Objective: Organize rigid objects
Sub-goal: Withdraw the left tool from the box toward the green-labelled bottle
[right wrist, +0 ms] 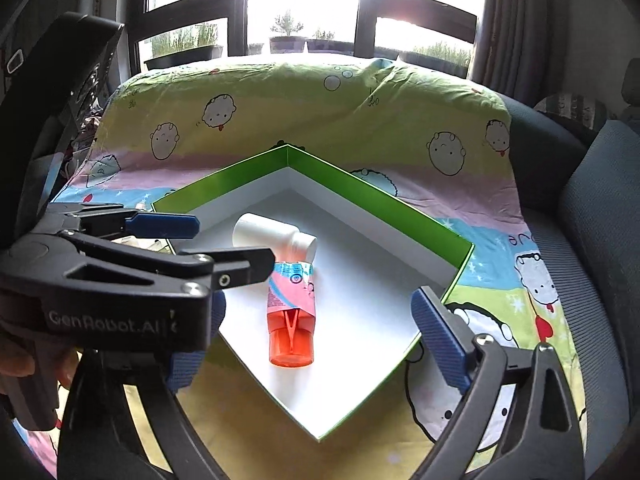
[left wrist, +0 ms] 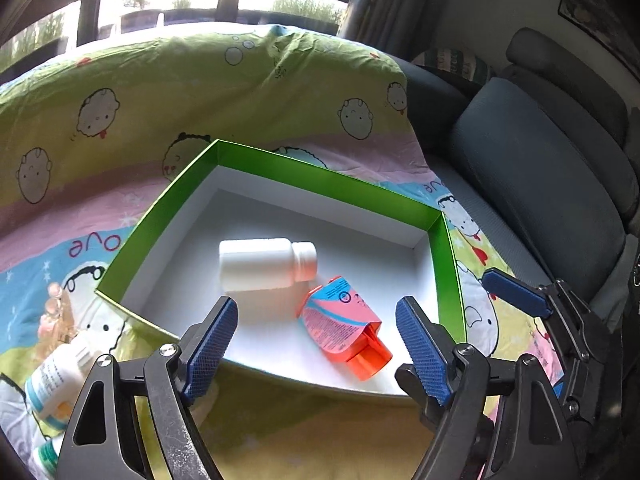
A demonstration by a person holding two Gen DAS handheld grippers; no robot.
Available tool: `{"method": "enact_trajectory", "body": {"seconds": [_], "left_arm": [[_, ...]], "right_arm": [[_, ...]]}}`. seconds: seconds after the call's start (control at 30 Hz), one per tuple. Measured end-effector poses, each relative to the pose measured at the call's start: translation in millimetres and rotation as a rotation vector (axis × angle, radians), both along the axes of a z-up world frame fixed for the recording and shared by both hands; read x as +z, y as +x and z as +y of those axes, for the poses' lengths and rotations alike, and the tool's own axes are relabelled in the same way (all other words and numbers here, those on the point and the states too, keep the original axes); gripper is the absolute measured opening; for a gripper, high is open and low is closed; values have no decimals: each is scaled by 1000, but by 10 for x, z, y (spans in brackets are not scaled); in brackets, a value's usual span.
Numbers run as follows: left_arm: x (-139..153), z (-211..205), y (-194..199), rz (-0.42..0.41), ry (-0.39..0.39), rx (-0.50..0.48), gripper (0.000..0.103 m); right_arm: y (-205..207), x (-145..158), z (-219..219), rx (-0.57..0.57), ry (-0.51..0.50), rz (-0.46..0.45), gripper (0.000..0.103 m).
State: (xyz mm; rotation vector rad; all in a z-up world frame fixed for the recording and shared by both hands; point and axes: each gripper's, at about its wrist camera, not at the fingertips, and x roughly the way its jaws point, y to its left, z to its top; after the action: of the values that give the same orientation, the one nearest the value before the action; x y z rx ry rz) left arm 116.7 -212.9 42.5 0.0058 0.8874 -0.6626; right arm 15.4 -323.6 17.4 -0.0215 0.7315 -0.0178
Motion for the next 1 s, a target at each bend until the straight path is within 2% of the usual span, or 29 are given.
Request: {"method": "enact_trajectory", "body": {"seconds": [0.07, 0.37, 0.67, 1.0], "left_arm": [[45, 93, -63, -17, 0, 20, 82], [256, 464, -337, -84, 22, 91, 83], [372, 927, -614, -93, 5, 154, 83], [394, 1417, -879, -117, 62, 214, 83]], "right_arm": [[-72, 60, 39, -9, -15, -16, 102], [-375, 309, 260, -12, -34, -54, 102], [-611, 463, 504, 15, -20, -64, 102], [-775, 538, 756, 43, -18, -63, 102]]}}
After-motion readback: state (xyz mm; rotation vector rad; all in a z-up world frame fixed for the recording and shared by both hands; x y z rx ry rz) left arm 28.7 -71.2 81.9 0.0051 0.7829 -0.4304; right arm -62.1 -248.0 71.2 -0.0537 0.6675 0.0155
